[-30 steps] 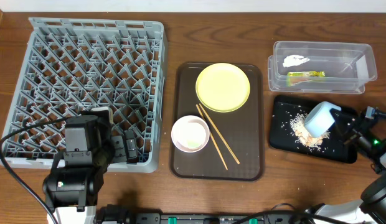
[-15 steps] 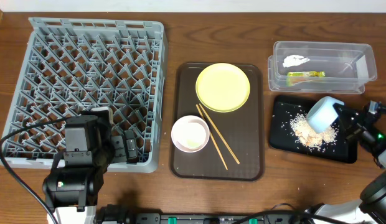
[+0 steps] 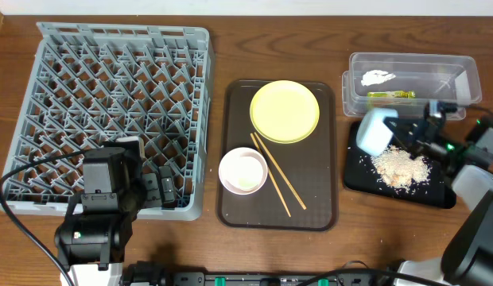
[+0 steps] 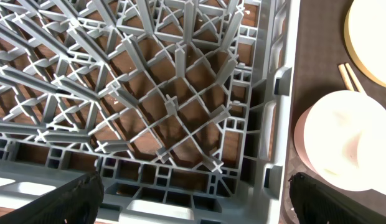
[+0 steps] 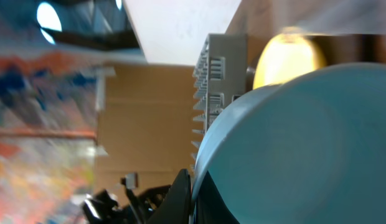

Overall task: Sort waste into correct bins and load items into the dishwasher
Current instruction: 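Place the empty blue bowl onto the yellow plate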

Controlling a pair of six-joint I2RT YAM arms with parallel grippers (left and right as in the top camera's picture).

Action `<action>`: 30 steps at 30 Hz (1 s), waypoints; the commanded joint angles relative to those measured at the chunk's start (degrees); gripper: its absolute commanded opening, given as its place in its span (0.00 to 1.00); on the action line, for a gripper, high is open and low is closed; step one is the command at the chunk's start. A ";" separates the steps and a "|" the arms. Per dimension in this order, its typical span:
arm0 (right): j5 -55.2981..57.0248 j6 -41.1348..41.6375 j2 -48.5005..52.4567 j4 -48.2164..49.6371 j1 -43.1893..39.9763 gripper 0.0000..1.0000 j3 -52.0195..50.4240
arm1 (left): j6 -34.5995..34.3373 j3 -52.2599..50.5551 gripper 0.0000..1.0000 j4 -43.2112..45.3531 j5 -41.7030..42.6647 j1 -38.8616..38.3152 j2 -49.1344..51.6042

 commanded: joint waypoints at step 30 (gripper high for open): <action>72.08 -47.19 -2.58 -28.44 51.49 0.01 20.98 | -0.55 1.20 0.97 -0.31 -0.07 -0.13 -0.04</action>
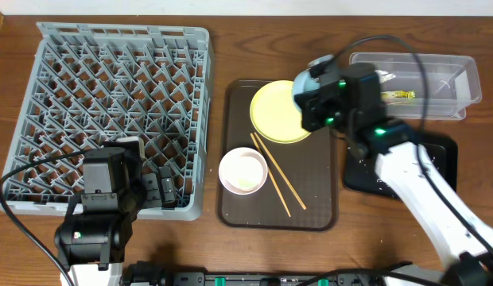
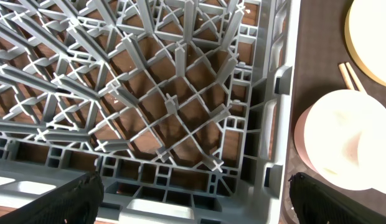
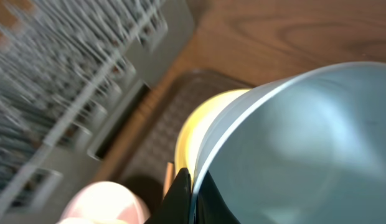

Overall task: Sort waste into correct bins and load items into the dishwasher
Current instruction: 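Place the empty blue bowl onto the yellow plate, then grasp the pink bowl with the right gripper and lift it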

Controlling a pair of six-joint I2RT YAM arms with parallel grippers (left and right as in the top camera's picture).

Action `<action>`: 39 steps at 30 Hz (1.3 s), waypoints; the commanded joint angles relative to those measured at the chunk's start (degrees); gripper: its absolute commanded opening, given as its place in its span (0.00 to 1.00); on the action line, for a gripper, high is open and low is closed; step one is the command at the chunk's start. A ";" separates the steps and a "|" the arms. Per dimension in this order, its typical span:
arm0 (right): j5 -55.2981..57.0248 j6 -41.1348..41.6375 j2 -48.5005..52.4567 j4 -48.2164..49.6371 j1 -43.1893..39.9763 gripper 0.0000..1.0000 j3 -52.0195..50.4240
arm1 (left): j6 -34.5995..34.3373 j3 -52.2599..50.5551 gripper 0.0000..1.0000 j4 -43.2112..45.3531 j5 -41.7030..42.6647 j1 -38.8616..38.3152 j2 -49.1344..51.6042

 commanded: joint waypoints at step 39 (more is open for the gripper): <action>-3.74 -1.07 4.68 -14.21 13.77 0.38 1.62 | -0.55 1.20 0.97 0.68 -0.07 -0.13 -0.04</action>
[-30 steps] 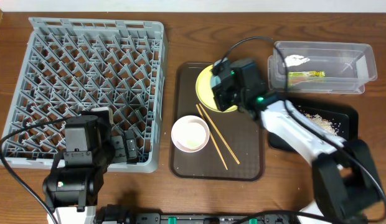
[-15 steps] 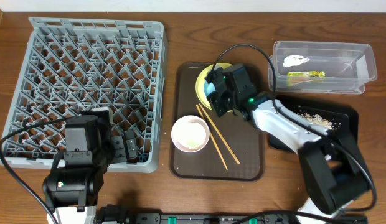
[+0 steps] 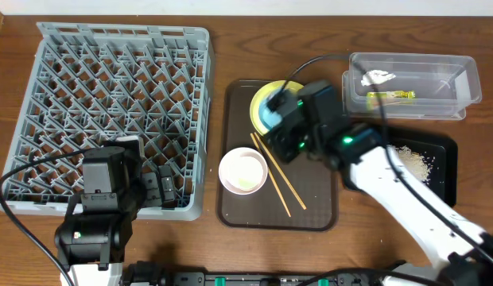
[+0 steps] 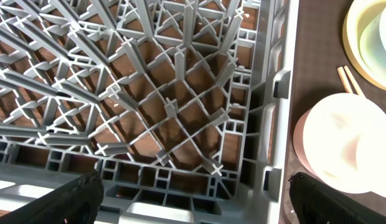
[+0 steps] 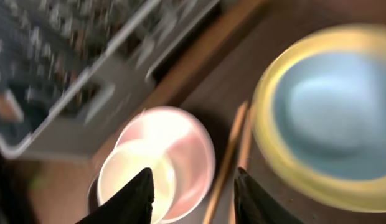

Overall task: Sort waste into correct bins and load items into the dishwasher
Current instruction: 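Grasp the pink bowl with the right gripper and lift it, then hand the pink bowl from the right gripper to the left gripper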

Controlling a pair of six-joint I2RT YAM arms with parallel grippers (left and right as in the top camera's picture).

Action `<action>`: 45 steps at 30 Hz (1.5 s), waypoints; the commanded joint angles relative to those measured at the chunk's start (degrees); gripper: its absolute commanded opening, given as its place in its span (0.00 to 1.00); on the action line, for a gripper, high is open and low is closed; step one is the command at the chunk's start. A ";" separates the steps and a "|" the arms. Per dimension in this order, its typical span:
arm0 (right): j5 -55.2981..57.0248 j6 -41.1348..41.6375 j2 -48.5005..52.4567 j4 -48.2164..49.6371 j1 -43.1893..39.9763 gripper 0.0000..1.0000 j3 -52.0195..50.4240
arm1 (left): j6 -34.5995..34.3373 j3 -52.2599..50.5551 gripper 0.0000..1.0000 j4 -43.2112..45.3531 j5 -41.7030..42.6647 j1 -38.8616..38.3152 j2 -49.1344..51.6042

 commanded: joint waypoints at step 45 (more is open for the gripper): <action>-45.42 14.19 0.79 6.05 -16.74 0.01 5.79 | -12.87 1.20 0.97 36.70 69.85 -1.53 19.30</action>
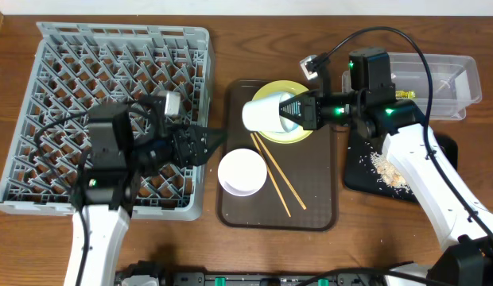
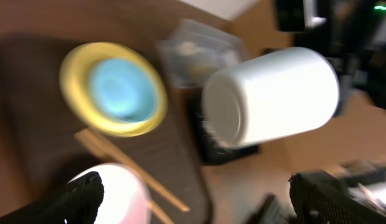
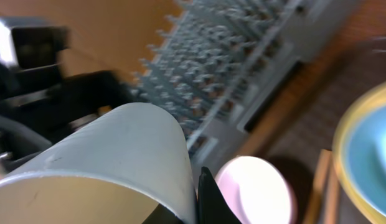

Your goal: Sort waste into correct bins and load items into the dishwasher

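My right gripper [image 1: 288,111] is shut on a white cup [image 1: 261,115], held on its side above the brown tray [image 1: 318,214]; the same cup [image 2: 274,96] faces the left wrist camera. Under it a blue bowl [image 2: 121,90] sits in the yellow plate [image 1: 272,89]. An empty pink bowl [image 1: 242,171] and two chopsticks [image 1: 280,184] lie on the tray. My left gripper [image 1: 203,143] hangs open over the right edge of the grey dish rack [image 1: 71,79], pointing at the tray, nothing between its fingers.
A clear bin [image 1: 445,71] holding a white scrap and a yellow-green wrapper stands at the back right. In front of it a black tray [image 1: 358,179] carries spilled rice. The right arm's cable arches above the plate.
My right gripper, open over the pink bowl before, is now shut on the white cup that stood in that bowl and holds it raised. My left arm has risen from the rack's front corner and points right.
My right gripper held the blue bowl tipped over the black tray, rice lying below. Then it held the bowl beside the yellow plate. Then the bowl sat in the plate and the gripper was open above the pink bowl. Now it holds the white cup aloft.
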Controlling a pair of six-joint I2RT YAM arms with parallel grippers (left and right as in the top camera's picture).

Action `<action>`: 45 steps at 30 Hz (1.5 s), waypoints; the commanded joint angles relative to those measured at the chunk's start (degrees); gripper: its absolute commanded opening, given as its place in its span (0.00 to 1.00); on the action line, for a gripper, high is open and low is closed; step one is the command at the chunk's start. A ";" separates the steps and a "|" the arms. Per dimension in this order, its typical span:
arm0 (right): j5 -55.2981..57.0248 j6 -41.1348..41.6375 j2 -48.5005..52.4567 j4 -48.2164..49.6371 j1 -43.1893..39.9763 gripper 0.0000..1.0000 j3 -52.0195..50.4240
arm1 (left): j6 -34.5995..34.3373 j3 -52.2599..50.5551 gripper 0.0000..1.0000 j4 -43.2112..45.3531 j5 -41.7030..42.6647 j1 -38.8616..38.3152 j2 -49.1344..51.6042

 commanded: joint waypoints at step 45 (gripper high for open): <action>-14.05 1.64 -0.04 2.51 0.44 0.31 0.07 | -12.87 1.01 0.43 38.03 15.96 -16.35 6.97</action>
